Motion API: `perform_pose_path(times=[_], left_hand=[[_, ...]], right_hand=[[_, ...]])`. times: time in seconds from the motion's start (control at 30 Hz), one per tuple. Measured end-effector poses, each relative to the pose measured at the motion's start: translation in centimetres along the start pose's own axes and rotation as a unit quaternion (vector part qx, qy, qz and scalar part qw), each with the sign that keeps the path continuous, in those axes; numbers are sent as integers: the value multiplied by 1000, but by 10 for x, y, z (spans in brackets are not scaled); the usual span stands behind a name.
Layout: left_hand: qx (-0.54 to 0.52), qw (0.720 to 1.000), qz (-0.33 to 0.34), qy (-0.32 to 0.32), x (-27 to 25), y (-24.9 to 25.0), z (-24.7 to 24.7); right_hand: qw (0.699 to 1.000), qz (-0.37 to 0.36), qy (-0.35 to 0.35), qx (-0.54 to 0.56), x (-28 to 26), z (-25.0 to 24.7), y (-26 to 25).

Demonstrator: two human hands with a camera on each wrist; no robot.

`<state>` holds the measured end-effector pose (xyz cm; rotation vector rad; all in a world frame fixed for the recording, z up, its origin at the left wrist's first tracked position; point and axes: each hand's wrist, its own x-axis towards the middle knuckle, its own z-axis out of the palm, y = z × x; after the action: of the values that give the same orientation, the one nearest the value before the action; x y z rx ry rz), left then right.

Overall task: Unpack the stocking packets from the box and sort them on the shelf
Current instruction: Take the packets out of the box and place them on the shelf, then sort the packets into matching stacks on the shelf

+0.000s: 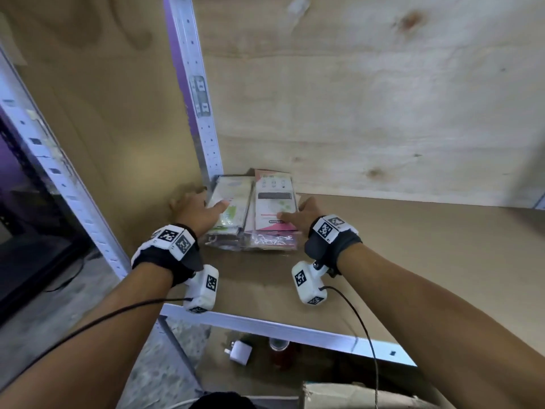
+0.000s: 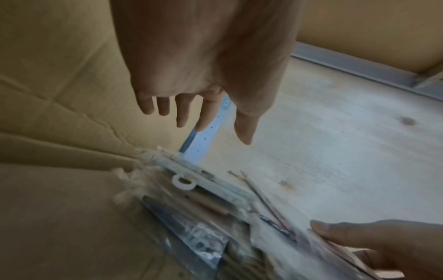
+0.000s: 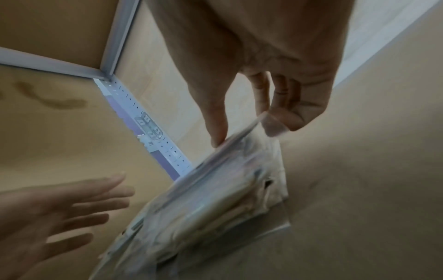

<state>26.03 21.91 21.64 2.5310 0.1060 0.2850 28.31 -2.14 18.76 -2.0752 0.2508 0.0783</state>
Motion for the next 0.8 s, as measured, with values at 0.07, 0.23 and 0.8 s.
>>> perform_pose_path(times=[0.07,0.23,0.8], left_hand=[[59,997,47,36,-12,11,-6],[82,987,135,-17,-61,59,4],[-45,951,301,-53,-186,216,20]], right_hand=[[1000,5,-2,-9,-11,-11,7],[999,-33,10,35,-52,-54,21],[935,-15,-7,355,-243,-236,47]])
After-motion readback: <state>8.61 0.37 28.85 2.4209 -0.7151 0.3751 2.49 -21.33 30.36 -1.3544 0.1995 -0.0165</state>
